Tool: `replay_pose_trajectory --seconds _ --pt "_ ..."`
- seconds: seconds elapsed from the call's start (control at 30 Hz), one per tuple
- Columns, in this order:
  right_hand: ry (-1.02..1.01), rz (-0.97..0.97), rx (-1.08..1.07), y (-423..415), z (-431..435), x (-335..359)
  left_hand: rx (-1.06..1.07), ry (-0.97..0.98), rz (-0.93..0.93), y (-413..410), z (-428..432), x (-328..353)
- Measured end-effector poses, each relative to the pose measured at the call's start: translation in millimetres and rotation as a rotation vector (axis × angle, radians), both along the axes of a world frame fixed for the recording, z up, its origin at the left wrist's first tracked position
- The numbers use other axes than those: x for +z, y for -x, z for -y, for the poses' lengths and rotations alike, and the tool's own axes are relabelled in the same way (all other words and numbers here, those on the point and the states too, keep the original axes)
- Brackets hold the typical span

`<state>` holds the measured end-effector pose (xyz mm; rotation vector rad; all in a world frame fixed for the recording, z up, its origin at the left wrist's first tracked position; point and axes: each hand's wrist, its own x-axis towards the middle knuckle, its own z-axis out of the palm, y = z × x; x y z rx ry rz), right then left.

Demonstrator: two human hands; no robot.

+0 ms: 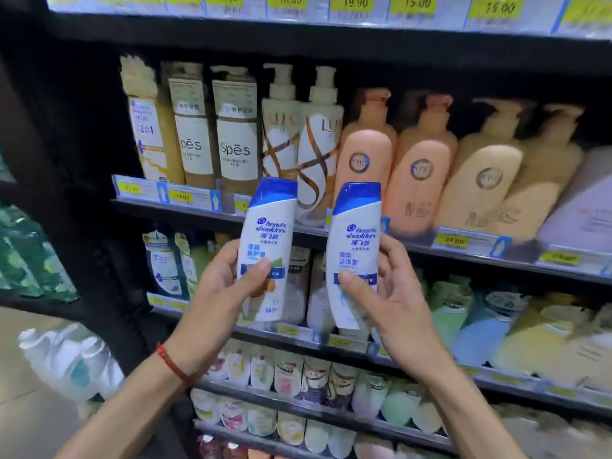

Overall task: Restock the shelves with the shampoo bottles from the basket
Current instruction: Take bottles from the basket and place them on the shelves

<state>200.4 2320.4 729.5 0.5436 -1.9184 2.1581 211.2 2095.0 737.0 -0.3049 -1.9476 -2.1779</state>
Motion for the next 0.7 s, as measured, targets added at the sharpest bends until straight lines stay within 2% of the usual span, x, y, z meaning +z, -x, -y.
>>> replay_pose_trajectory --seconds 0.43,0.7 --pt "0.052 -0.108 -0.166 38 106 80 -0.26 0.003 -0.173 88 102 86" --pt "0.053 -0.266 -0.224 49 170 134 -0.35 -0.013 -0.304 113 154 144"
